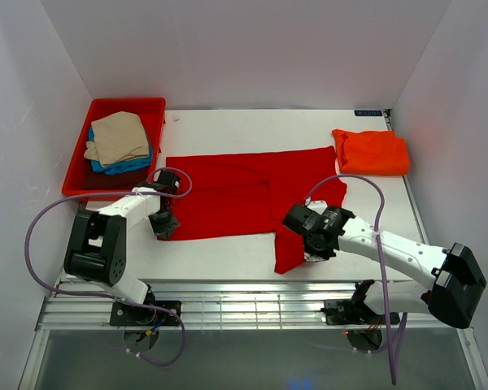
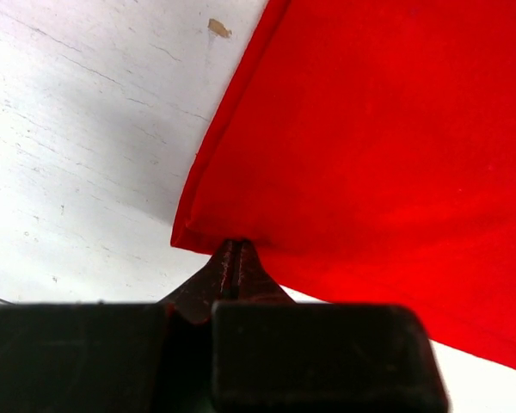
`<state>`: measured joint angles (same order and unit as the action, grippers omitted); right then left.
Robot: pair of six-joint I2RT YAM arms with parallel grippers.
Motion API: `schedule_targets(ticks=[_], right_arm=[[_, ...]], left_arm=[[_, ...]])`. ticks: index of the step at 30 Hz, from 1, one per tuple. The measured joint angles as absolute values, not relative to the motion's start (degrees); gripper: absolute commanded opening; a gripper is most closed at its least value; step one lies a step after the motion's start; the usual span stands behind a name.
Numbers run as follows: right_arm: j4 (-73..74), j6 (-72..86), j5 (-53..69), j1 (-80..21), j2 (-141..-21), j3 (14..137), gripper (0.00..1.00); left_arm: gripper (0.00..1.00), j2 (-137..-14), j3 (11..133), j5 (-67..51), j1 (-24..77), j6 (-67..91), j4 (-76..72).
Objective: Fold and stack the t-shirts
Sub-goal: Fold the tshirt
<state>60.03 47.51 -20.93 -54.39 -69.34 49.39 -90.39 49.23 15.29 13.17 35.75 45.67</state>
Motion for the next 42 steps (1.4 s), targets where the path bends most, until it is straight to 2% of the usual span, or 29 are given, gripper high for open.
schedule_targets(ticks=[6, 13, 31, 32, 36, 37, 39, 42], right_arm=[[60.36, 45.47, -23.03, -53.87, -73.89, 57.06, 0.08], [59.07, 40.91, -26.02, -50.92, -80.03, 62.98, 0.08], [48.42, 21.96, -28.75, -31.42, -90.54, 74.46, 0.08], [47.81, 21.08, -28.73, -31.07, -91.83, 75.64, 0.08], [46.33, 17.89, -28.45, -30.46, -96.40, 80.03, 0.08], [46.06, 17.32, -28.34, -30.44, -97.19, 80.82, 0.08], [45.84, 16.23, -28.16, -30.44, -98.45, 82.06, 0.08], [45.34, 15.29, -27.92, -30.39, -99.18, 82.87, 0.08]], left_arm=[[0.00, -89.45, 49.80, 14.39, 12.58, 35.35, 45.80], [0.00, -90.72, 56.14, 13.78, 12.38, 35.31, 46.17], [0.00, -102.30, 70.00, 7.97, 10.20, 29.76, 46.74], [0.02, -102.24, 69.97, 7.90, 10.11, 29.58, 47.03], [0.22, -101.71, 69.30, 9.91, 10.13, 28.86, 49.25], [0.32, -101.43, 68.99, 10.68, 10.13, 28.73, 50.04], [0.41, -100.73, 68.29, 12.03, 10.13, 28.29, 51.48], [0.50, -99.26, 66.43, 13.61, 10.13, 28.58, 53.39]])
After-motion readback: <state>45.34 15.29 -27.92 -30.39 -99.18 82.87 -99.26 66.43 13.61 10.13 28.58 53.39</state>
